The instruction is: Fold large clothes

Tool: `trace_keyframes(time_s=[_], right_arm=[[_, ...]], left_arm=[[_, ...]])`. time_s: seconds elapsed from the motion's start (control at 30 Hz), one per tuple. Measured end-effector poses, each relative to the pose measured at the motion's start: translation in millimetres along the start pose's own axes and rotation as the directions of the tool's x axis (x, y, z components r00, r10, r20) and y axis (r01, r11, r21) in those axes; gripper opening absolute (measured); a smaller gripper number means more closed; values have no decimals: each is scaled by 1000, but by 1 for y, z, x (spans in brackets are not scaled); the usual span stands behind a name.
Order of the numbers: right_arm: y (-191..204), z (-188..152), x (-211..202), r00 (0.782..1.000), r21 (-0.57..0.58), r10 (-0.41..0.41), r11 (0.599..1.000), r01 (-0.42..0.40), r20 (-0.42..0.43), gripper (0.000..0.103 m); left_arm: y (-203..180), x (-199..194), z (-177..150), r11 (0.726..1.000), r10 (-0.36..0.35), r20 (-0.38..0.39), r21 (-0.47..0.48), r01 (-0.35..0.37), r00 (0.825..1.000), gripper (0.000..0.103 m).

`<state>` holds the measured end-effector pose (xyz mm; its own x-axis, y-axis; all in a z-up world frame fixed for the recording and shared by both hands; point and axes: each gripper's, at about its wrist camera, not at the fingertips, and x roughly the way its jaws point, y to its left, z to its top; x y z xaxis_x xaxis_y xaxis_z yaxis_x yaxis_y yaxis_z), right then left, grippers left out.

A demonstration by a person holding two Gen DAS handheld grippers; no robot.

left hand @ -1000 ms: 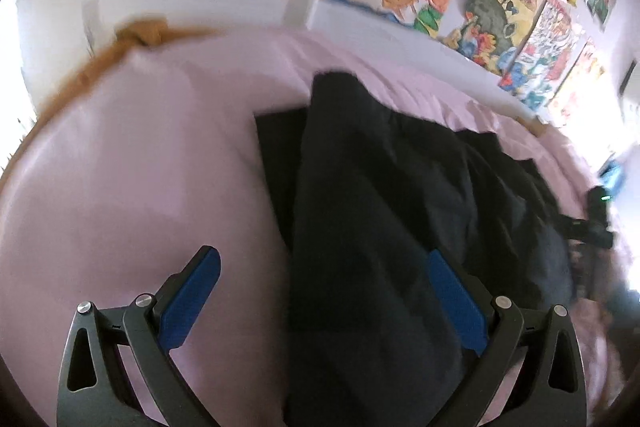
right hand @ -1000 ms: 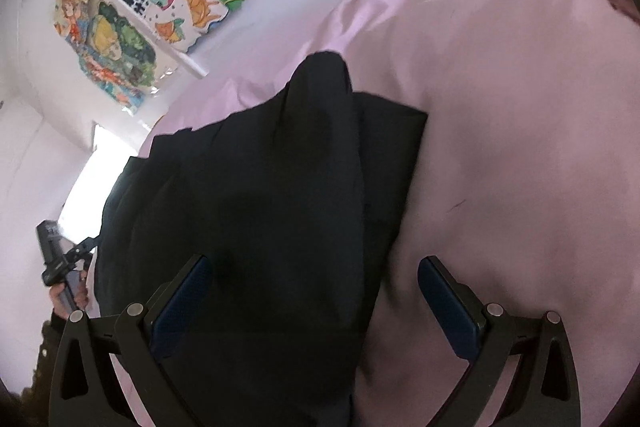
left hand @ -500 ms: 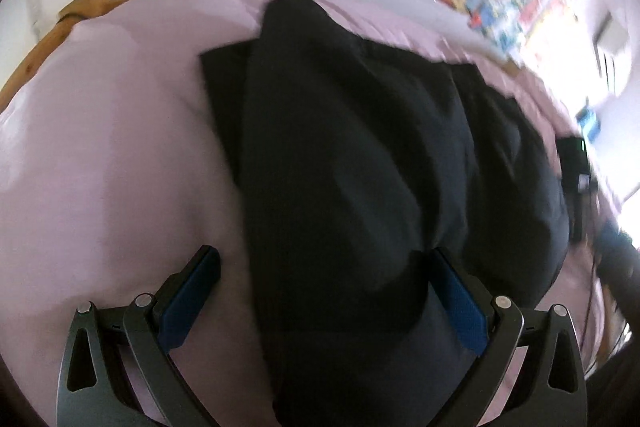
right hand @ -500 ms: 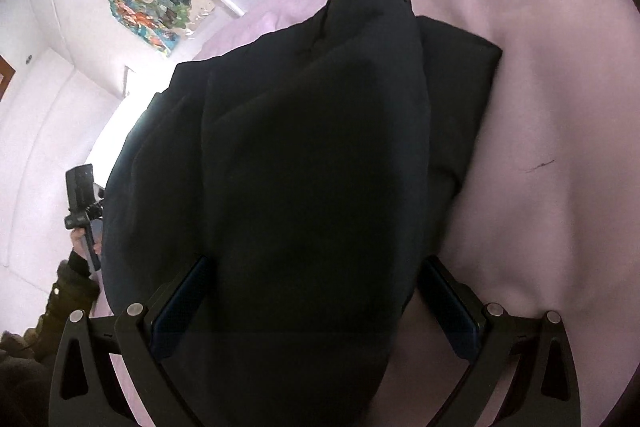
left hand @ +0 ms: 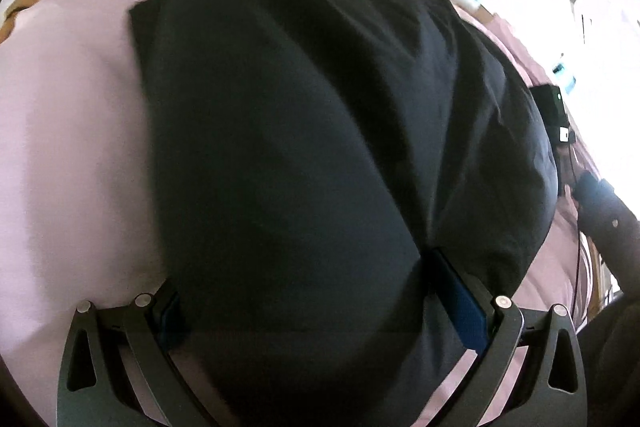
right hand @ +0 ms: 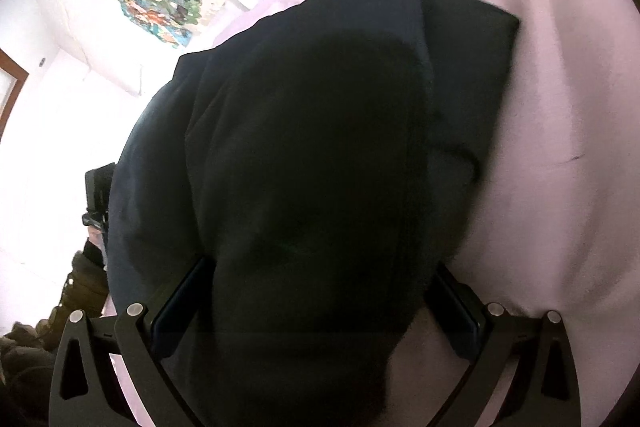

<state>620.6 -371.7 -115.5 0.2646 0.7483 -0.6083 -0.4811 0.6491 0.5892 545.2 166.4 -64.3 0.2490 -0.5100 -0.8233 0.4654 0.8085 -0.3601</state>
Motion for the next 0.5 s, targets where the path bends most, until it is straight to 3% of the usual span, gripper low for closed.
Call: trace_keyframes(time_s=[0.5], right_arm=[[7,7,8,1000,-26,-18,999,18,11,103]], left_arm=[[1,4,-4,999,51,-1,4,-51,999,102]])
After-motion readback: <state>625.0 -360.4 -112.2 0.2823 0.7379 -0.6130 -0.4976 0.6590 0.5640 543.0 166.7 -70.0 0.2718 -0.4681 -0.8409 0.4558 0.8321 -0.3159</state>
